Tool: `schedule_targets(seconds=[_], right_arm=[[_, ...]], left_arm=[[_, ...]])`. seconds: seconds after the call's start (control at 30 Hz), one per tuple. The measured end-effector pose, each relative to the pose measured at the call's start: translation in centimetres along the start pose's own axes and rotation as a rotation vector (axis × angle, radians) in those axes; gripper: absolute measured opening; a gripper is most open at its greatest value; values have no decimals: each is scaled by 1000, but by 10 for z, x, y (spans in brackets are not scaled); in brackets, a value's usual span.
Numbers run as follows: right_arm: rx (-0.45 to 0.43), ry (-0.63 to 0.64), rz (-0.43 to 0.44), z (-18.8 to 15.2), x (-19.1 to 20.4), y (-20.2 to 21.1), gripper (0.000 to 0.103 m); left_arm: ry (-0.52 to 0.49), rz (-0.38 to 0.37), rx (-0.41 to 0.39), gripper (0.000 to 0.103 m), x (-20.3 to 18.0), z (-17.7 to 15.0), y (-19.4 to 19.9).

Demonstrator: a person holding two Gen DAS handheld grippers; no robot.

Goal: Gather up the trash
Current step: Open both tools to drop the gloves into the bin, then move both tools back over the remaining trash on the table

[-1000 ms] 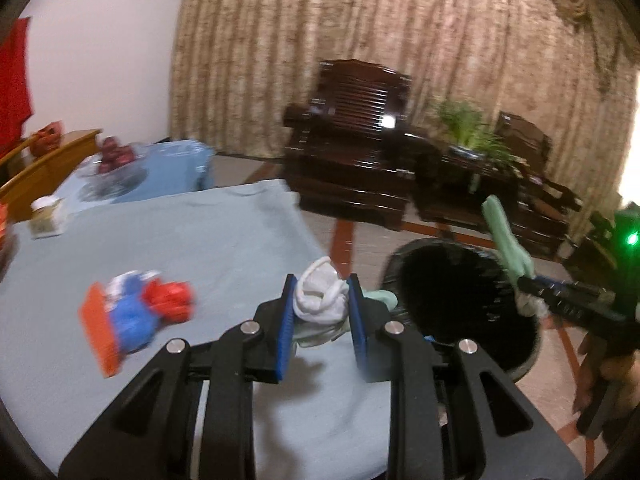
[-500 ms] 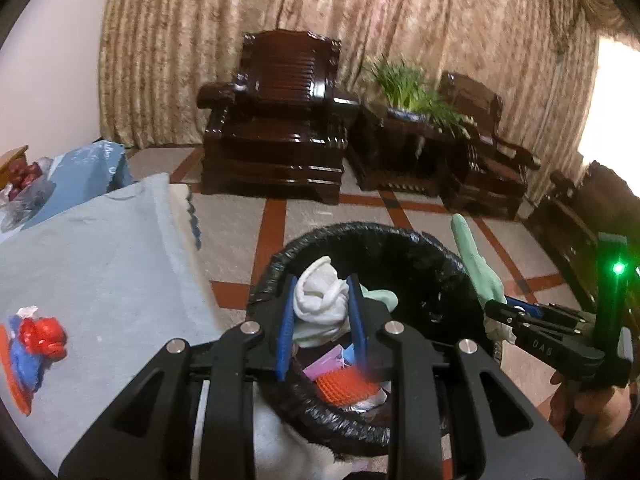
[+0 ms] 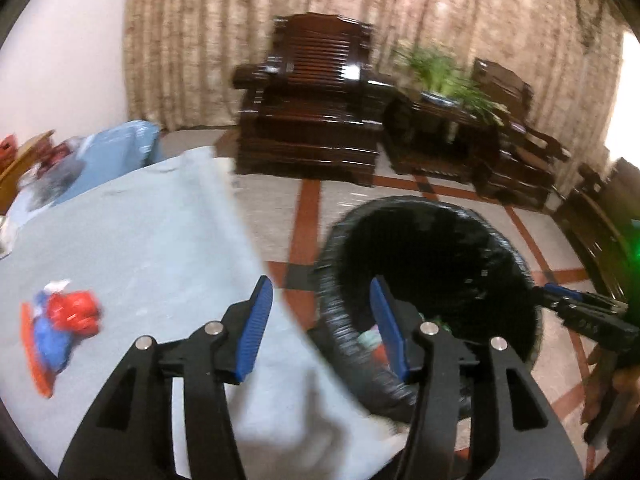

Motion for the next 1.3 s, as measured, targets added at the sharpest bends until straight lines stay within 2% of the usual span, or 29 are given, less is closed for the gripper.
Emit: schedule_targets(seconds=[0.33, 0.57, 0.7, 0.97, 1.3], right_arm=[[-35, 136, 98, 18, 107, 12, 38], [-34, 248, 179, 20, 193, 7, 39], [-25, 329, 230, 18, 254, -6, 39], [-38, 426, 291, 19, 342, -26, 39], [6, 438, 306, 16, 376, -62, 39]], left_arm=[[163, 203, -64, 53, 136, -15, 80], [208, 336, -120, 57, 206, -32, 133], [255, 380, -137, 59, 243, -46, 150], [291, 397, -129, 59, 281, -53, 147], [296, 366, -71, 59, 300, -62, 97]])
Point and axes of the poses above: each gripper's, at about its wrist camera, not at the fingertips, and y roughly against the way its jaws point, x to its left, z to its top, the point moved 2 cm from there along -y, roughly the way its jaws point, and after that the axes turned 9 degrees about y, right-handed, at the moved point
